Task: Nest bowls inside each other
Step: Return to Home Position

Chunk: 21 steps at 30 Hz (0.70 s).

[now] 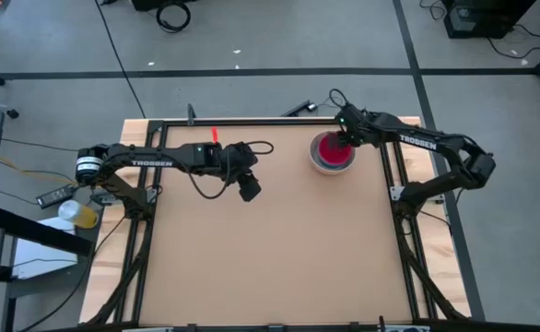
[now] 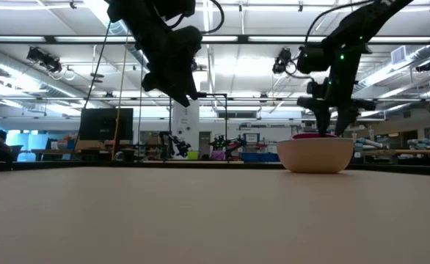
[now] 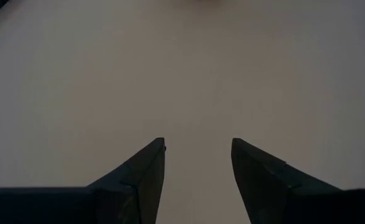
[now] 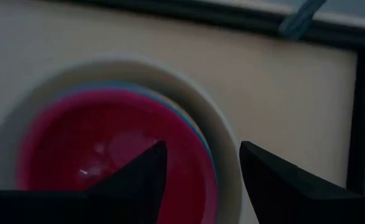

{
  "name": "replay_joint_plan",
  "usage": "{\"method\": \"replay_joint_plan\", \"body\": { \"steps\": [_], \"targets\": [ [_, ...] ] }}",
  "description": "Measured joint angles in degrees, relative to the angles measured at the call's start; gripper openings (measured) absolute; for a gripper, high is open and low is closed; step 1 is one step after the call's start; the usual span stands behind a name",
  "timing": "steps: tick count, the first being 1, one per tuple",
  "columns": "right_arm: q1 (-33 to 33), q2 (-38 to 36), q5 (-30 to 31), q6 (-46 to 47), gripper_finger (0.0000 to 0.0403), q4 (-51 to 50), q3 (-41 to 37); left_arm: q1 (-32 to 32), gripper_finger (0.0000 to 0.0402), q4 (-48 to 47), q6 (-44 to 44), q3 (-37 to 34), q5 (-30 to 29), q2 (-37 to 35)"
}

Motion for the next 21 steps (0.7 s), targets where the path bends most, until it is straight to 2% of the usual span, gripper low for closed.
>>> {"method": "replay_joint_plan", "body": {
  "steps": [3,8,13,16,21],
  "targets": [
    [0.0,1.9,-0.9,-0.2,0.0208,0.7,-1.2,0.0,0.0188,2.0,0.9,0.0,0.1,-1.3],
    [0.4,0.8,-7.7,-1.7,0.0208,0.3,-0.9,0.6,0.0187,1.7,3.2,0.0,0.0,-7.0],
    [2.5,-7.3,-11.7,-3.1,0.0208,0.4,2.5,2.3,0.0187,2.3,5.6,0.0,0.0,-14.6],
    [4.0,-13.2,-17.2,-7.4,0.0208,2.1,4.5,1.9,0.0187,6.0,8.9,0.0,1.7,-19.0],
    [8.9,-21.5,-26.1,-8.1,0.0206,9.2,5.4,0.3,0.0187,13.9,10.3,0.1,2.1,-23.4]
  ]
}}
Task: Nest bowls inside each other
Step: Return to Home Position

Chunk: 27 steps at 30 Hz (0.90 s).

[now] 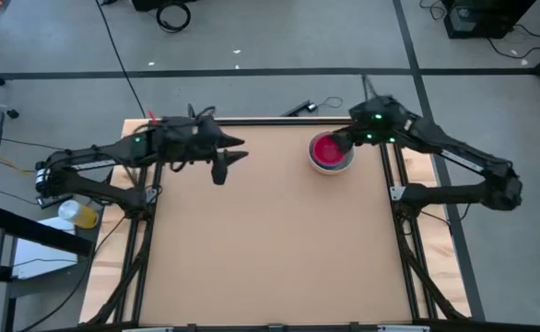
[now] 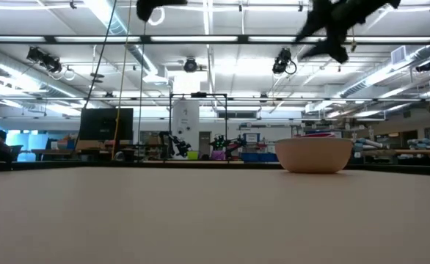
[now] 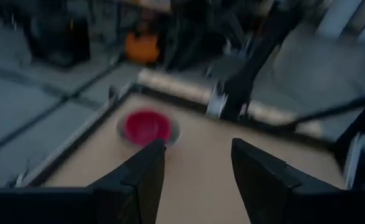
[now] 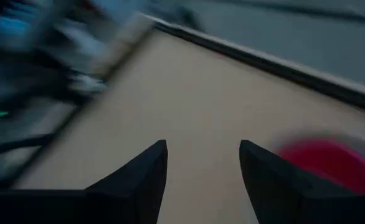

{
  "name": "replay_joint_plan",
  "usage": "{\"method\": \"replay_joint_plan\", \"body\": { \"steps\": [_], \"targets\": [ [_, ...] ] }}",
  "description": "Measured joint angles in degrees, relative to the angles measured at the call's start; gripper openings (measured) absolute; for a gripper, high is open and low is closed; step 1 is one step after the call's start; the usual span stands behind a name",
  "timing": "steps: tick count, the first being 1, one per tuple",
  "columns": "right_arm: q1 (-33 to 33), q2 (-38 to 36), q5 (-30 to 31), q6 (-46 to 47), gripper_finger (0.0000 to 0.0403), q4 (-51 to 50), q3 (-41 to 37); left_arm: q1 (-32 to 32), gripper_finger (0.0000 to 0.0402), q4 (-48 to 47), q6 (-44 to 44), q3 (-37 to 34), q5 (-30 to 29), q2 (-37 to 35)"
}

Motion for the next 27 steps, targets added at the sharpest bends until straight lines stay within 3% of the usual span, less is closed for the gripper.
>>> {"method": "replay_joint_plan", "body": {
  "steps": [4,7,12,15,20,24,27],
  "targets": [
    [8.0,-2.6,-5.8,-0.2,0.0187,10.9,0.1,-1.1,0.0187,7.0,0.0,0.0,0.2,-0.3],
    [14.9,-1.8,-6.3,-0.5,0.0148,14.9,0.1,-1.5,0.0172,11.2,-0.1,0.0,2.4,0.5],
    [22.1,-1.9,-9.0,-4.1,0.0031,11.1,0.0,-3.6,0.011,11.0,2.6,-0.1,3.1,0.5],
    [26.1,-6.1,-8.2,-13.5,0.0013,11.3,0.0,-4.9,0.0066,10.3,5.0,-0.9,3.3,-0.8],
    [30.6,-18.6,-3.1,-22.4,0.0006,12.8,-4.9,-5.5,0.0007,14.6,4.3,-11.8,4.7,-8.0],
    [31.3,-27.4,-0.8,-15.5,0.0006,13.2,-12.4,-5.0,0.001,24.6,3.3,-25.4,4.2,-16.9],
    [31.5,-31.1,2.7,-10.9,0.0005,15.9,-19.6,-4.6,0.0012,25.6,4.6,-33.4,4.8,-21.4]
  ]
}}
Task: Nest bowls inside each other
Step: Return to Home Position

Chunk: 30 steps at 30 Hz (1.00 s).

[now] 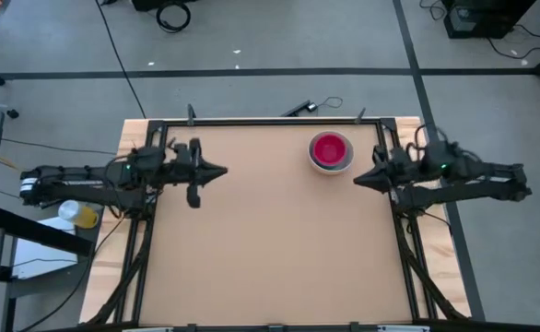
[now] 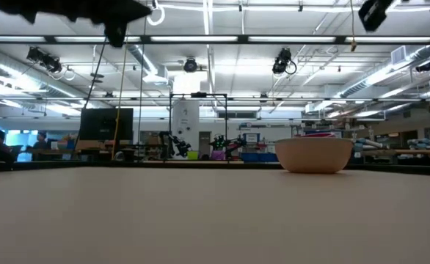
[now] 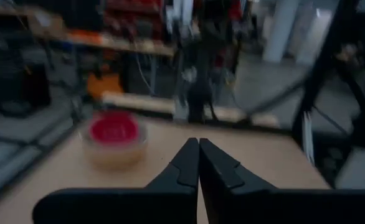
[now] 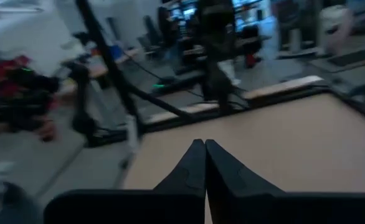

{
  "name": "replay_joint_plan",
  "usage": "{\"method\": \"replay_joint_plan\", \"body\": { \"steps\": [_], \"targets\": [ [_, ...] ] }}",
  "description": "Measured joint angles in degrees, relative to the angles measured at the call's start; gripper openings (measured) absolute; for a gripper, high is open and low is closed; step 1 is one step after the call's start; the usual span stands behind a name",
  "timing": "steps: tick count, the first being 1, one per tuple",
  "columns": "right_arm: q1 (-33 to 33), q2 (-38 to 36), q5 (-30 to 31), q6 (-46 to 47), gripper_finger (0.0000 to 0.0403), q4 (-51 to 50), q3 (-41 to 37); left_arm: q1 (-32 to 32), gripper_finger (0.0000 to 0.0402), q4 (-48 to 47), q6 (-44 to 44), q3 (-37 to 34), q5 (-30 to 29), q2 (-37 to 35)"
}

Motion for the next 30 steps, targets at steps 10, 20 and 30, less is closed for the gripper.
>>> {"method": "replay_joint_plan", "body": {
  "steps": [10,20,30],
  "targets": [
    [-0.1,-7.6,0.5,-6.2,0.0003,26.3,-24.2,-0.9,0.0005,21.8,0.6,-22.2,3.7,-11.9],
    [-1.6,-14.8,0.1,-4.9,0.0003,26.1,-30.9,-0.9,0.0001,16.0,-1.3,-28.4,3.7,-22.3],
    [-1.7,-18.9,0.2,-3.5,0.0002,26.3,-35.7,-0.9,0.0001,3.2,-1.3,-28.5,4.8,-30.4]
  ]
}}
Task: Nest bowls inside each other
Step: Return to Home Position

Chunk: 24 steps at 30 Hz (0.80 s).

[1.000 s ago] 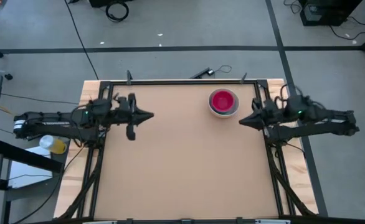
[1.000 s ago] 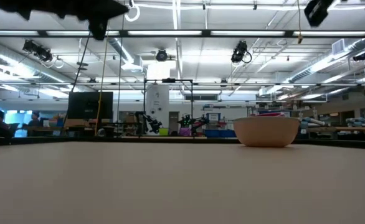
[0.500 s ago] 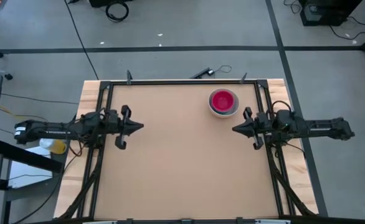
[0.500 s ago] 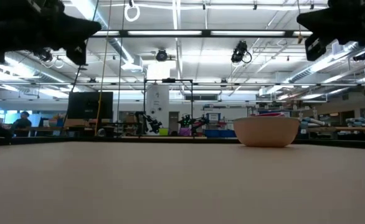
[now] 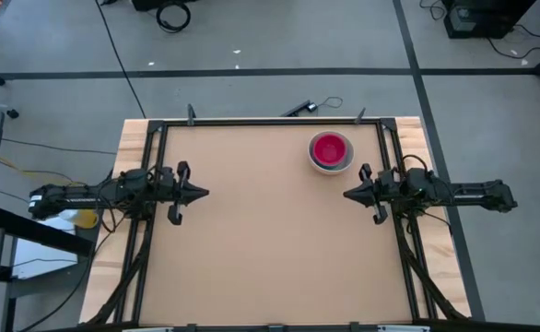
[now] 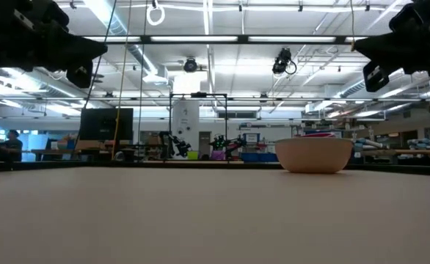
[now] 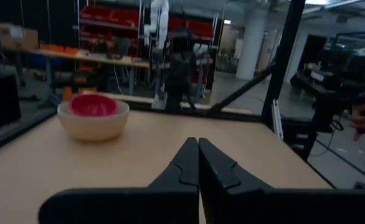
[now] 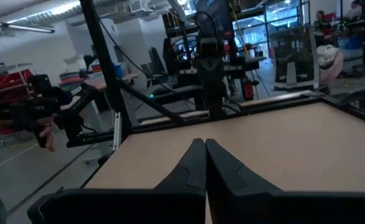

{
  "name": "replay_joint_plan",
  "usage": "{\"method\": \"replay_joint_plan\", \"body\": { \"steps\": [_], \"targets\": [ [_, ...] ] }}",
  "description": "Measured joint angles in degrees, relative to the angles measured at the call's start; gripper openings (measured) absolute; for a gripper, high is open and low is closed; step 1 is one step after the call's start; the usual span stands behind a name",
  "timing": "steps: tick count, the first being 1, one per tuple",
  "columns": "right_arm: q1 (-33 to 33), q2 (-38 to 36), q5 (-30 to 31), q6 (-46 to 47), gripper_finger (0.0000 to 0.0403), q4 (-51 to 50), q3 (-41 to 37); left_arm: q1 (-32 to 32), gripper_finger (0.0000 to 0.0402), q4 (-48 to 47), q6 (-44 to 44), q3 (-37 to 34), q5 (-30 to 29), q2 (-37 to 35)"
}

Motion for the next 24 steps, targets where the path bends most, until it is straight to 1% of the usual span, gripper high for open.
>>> {"method": "replay_joint_plan", "body": {
  "steps": [3,6,8,11,14,16,18,24],
  "targets": [
    [0.0,-0.8,0.0,1.4,0.0002,2.4,-1.9,0.0,0.0,-1.8,1.1,0.0,0.3,-2.3],
    [0.0,-1.3,0.1,1.4,0.0003,2.9,-2.3,0.0,0.0,-8.2,2.3,0.0,1.0,-4.6],
    [0.0,-1.5,0.0,1.4,0.0003,3.3,-2.3,0.0,0.0,-10.4,2.1,-0.1,0.8,-5.7],
    [0.0,-1.5,-1.5,0.7,0.0003,3.3,-2.3,0.0,0.0,-9.1,2.3,-0.1,0.8,-6.9],
    [0.0,-1.5,-2.0,0.0,0.0003,3.8,-2.3,0.0,0.0,-9.8,2.8,-0.3,0.8,-8.2],
    [0.0,-1.5,-2.9,0.0,0.0003,5.9,-2.3,0.0,0.0,-9.5,1.9,-1.8,0.9,-9.1],
    [0.0,-1.5,-4.3,0.0,0.0003,6.9,-2.3,0.0,0.0,-7.2,0.6,-3.9,0.8,-9.8],
    [0.0,-1.5,-6.0,1.2,0.0003,6.3,-2.3,0.0,0.0,-5.6,1.3,-3.8,0.8,-10.1]
  ]
}}
